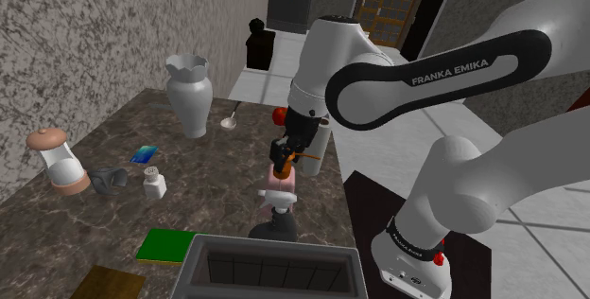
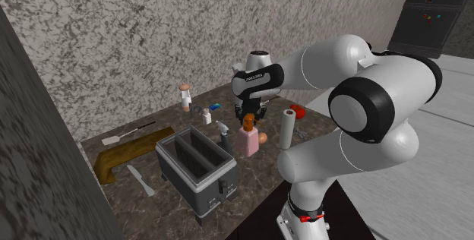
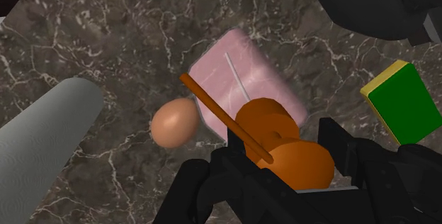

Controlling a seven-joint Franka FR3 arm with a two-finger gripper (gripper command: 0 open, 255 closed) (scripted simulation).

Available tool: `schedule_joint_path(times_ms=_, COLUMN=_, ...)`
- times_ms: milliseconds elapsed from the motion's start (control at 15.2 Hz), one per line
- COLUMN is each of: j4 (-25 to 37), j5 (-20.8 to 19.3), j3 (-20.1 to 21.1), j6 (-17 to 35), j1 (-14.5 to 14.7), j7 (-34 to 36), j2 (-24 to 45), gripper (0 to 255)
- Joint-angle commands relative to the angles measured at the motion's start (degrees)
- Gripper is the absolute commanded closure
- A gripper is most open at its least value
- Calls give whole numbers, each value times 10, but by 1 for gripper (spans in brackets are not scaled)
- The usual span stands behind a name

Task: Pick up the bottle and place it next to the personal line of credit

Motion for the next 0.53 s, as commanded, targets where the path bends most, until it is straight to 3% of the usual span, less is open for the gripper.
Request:
schedule_joint_path(times_ms=0, j4=5, j5=-1, j3=-1, j6=-10, j1=0, j7=0, j2=-4, gripper=255)
schedule_joint_path(times_ms=462, j4=46, j5=-9, j3=-9, j6=-73, j1=-3, j7=4, j2=-27, gripper=255)
